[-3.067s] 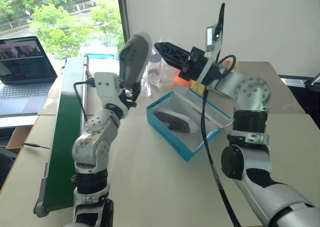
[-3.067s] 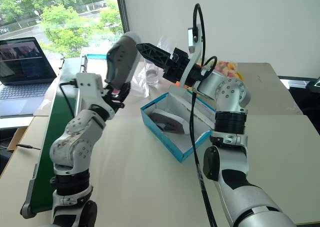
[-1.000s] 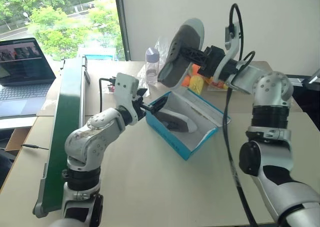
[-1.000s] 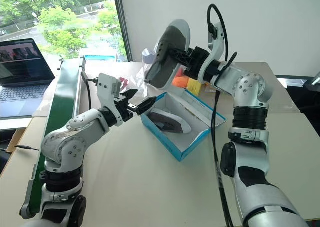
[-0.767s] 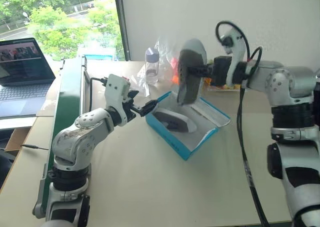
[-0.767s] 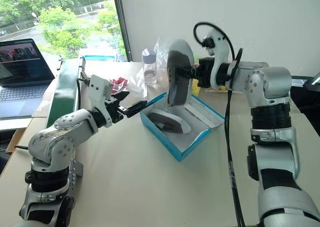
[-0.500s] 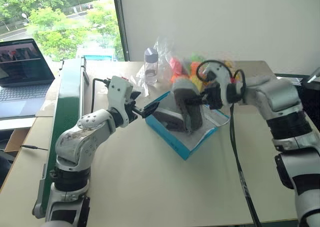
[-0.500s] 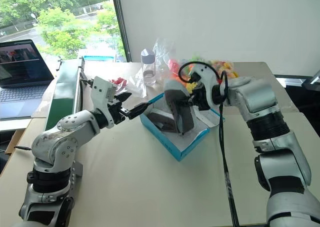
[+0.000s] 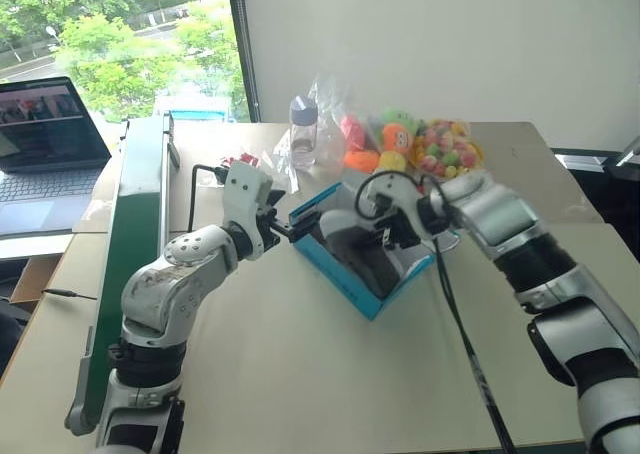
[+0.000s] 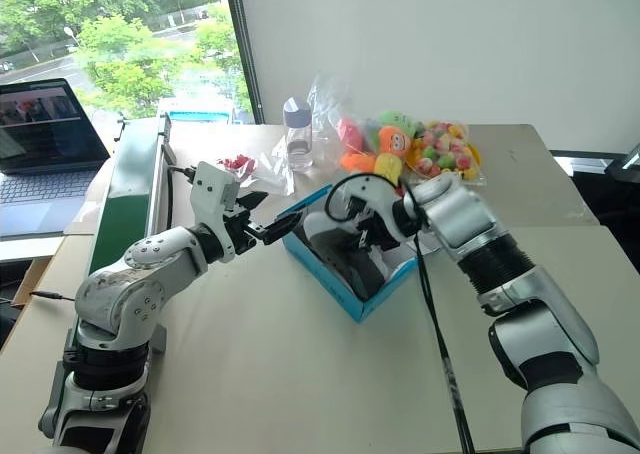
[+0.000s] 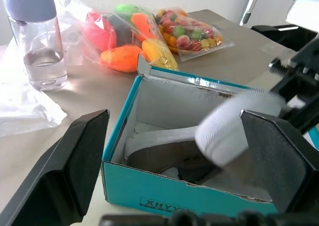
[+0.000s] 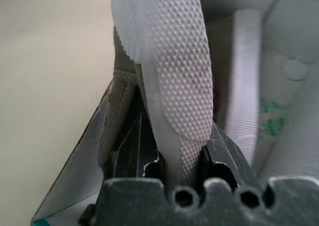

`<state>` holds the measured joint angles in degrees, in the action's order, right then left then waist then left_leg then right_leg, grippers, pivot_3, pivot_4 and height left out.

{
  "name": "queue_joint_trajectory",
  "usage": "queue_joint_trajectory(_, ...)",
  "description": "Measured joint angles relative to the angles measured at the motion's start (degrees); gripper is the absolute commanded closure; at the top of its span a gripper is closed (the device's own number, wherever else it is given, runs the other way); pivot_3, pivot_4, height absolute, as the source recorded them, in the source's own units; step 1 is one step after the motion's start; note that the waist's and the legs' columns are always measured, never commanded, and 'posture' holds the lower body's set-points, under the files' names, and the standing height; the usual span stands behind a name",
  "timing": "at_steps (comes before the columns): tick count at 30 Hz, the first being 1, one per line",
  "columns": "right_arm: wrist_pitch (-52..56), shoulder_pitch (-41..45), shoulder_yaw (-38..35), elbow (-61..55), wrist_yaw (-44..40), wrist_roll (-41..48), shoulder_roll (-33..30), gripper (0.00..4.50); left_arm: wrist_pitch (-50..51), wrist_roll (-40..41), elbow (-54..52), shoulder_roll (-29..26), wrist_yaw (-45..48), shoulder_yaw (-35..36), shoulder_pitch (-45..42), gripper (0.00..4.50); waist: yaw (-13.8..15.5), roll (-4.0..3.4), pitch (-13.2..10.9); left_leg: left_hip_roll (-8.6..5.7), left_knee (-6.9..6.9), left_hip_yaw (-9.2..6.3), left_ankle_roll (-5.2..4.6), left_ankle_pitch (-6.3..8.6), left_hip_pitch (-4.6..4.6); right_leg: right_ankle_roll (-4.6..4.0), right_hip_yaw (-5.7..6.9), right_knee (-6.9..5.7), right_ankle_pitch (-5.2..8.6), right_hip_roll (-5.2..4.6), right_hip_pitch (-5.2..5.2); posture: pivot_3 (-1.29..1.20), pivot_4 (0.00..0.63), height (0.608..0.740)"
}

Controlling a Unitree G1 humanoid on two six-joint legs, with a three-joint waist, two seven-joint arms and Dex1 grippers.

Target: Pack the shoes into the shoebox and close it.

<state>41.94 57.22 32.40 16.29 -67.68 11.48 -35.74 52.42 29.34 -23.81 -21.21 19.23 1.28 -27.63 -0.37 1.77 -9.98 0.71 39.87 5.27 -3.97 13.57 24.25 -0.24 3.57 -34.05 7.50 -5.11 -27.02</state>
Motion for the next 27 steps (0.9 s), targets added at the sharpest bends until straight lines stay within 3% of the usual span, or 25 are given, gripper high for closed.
queue_joint_trajectory(12,-7.5,1.4,0.7,14.1,-2.6,-8.2,7.0,4.14,0.0,-0.2,-0.3,0.5,-2.0,0.1,1.3,0.00,0.2,0.00,0.0,0.00,0.02,0.00,0.03,-0.01,-0.07,-0.15,0.01,-0.02,-0.09,0.01,0.06,0.00,0.150,0.740)
queue_joint_trajectory(17,-9.4,0.3,-0.5,16.9,0.8,-11.5,9.8,4.14,0.0,-0.2,-0.4,0.8,-2.5,0.1,1.5,0.00,0.2,0.12,0.1,0.03,-0.04,-0.06,0.04,0.01,-0.76,-0.03,0.09,0.06,0.03,0.01,0.75,0.00,0.150,0.740)
queue_joint_trajectory(18,-10.1,-0.4,-0.8,16.8,1.7,-12.4,9.9,3.16,0.0,-0.2,-0.5,0.8,-2.6,0.1,1.5,0.00,0.2,0.20,0.2,0.04,-0.05,-0.06,0.06,0.03,-0.94,-0.04,0.10,0.06,0.06,-0.01,0.90,0.00,0.150,0.740)
queue_joint_trajectory(23,-9.5,-4.6,-1.6,15.2,4.5,-13.1,11.9,1.56,0.0,-0.3,-0.7,1.0,-2.8,-0.3,1.6,0.00,0.4,0.24,0.2,0.01,-0.03,-0.01,0.58,0.24,-0.92,-0.18,0.06,-0.02,0.13,-0.10,0.83,0.00,0.150,0.740)
queue_joint_trajectory(27,-1.2,-4.7,-4.5,6.5,2.5,-10.6,9.2,0.12,-0.1,-0.4,-0.6,1.0,-2.5,-1.0,1.5,0.00,0.4,0.22,0.2,0.02,-0.06,-0.04,0.38,0.13,-0.74,-0.05,0.07,-0.02,0.04,-0.05,0.65,0.00,0.150,0.740)
